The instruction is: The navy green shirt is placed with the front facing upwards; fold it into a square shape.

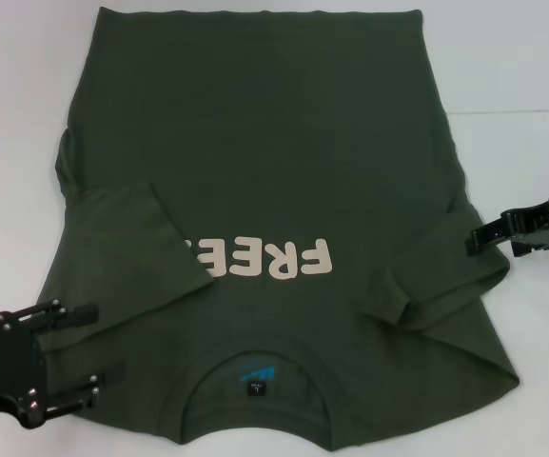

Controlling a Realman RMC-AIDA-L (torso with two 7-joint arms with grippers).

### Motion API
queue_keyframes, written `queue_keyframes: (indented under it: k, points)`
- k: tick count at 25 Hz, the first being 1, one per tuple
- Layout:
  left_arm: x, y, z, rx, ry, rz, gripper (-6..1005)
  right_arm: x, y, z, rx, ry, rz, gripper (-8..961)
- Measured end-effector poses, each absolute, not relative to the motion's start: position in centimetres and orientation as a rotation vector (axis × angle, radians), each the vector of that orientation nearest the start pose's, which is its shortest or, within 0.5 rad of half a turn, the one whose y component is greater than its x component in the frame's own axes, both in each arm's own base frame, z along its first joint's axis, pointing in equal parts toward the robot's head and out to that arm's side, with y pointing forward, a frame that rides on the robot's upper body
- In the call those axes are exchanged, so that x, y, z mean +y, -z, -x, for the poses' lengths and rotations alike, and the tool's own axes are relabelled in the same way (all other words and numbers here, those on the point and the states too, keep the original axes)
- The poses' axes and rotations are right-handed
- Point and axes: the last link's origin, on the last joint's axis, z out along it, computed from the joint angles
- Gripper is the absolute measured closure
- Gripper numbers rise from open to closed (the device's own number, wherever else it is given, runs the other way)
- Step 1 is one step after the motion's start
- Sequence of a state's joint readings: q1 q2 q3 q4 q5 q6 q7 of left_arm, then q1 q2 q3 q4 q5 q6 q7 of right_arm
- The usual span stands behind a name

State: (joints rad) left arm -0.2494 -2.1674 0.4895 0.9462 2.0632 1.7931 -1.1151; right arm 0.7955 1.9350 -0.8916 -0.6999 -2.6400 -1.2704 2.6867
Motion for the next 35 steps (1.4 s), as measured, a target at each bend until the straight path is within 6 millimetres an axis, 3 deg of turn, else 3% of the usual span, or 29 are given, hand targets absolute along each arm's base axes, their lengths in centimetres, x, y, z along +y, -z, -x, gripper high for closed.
queue_keyframes:
  k: [16,32,35]
  points:
    - [24.6,-3.7,31.1,-0.38,0.642,2.601,267,41.7,-3.3,-27.9,1.607,0.17,2.079,161]
    - [25.0,-3.7,30.8,-0.369,0.644,2.603,268,41.9,-3.0,-27.7,1.553,0.234,2.079,539]
    - [25.0,-3.7,30.8,-0.369,0.645,2.603,268,41.9,-3.0,-27.6,1.551,0.233,2.08,788]
